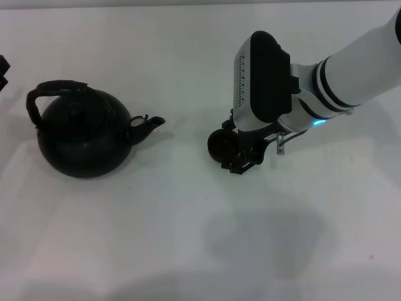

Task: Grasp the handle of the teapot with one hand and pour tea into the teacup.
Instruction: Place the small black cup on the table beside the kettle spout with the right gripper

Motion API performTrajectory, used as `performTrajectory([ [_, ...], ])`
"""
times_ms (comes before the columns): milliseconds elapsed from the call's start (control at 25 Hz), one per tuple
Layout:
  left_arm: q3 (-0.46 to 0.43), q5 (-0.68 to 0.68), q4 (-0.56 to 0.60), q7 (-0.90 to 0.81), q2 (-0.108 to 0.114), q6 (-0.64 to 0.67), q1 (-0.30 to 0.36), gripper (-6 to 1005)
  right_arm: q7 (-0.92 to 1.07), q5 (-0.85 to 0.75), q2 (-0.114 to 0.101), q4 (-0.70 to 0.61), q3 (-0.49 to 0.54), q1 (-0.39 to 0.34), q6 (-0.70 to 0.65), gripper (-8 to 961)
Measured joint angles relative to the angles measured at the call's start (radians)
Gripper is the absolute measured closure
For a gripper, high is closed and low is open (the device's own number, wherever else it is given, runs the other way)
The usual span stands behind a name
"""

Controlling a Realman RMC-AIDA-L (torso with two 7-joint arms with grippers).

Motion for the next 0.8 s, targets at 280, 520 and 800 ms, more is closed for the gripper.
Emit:
performTrajectory([
  [280, 0.000, 0.000, 0.000, 0.000, 0.000, 0.000, 0.000, 306, 0.021, 0.004, 0.000, -0.002, 0.013, 0.005, 0.014, 104],
  [520, 0.000, 0.000, 0.000, 0.000, 0.002, 0.004, 0.007, 305, 0.010, 0.006, -0.006, -0.010, 0.027, -0.002, 0.023, 105],
  [800, 0.000, 0.000, 0.003, 0.000, 0.002, 0.005, 0.016, 306, 0.009, -0.062, -0.011, -0.001, 0.089, -0.025, 0.062, 103],
])
